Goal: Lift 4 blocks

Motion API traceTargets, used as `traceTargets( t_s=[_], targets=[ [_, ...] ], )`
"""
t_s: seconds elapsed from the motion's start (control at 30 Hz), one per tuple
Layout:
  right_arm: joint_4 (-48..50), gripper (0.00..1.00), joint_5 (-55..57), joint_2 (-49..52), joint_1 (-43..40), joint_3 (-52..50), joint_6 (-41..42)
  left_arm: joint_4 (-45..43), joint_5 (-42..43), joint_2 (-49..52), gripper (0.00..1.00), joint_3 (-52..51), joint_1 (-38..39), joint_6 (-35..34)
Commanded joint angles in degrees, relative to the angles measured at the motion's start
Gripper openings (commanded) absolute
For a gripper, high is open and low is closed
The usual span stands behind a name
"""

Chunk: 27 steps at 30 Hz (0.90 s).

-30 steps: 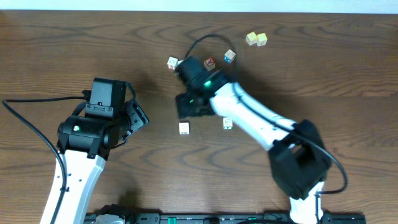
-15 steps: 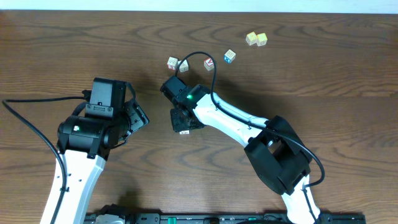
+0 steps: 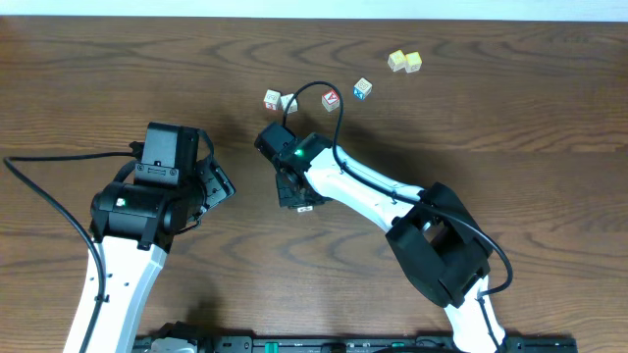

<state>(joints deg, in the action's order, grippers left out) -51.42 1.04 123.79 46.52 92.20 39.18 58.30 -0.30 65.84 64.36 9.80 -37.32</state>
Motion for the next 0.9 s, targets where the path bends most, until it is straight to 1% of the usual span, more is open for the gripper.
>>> traceTargets(
  t_s=[0.0,0.23,0.57,0.7,0.87],
  targets=[
    [-1.49,0.25,3.61,0.13,-1.49,-0.17,1.09,0.17,-0.15,-0.26,0.75,0.85,-0.31,-0.04],
    [-4.24,0.24,4.81,0.13,-5.53,-0.17,1.11,0.17,-0.15,-0.26,0.75,0.85,-0.31,-0.04],
    [-7.58,0.27,5.14,0.13,-10.56,-0.17,1.14,0.17,-0.15,-0.26,0.75,0.85,-0.31,-0.04],
    [-7.80,0.27,3.91,0.13,-11.15,-0.17,1.09,0.17,-0.15,-0.26,0.75,0.85,-0.31,-0.04],
    [-7.78,0.30,1.81,0.13,-10.91,-0.17,1.09,0.17,-0.15,-0.26,0.75,0.85,-0.31,-0.04]
  ],
)
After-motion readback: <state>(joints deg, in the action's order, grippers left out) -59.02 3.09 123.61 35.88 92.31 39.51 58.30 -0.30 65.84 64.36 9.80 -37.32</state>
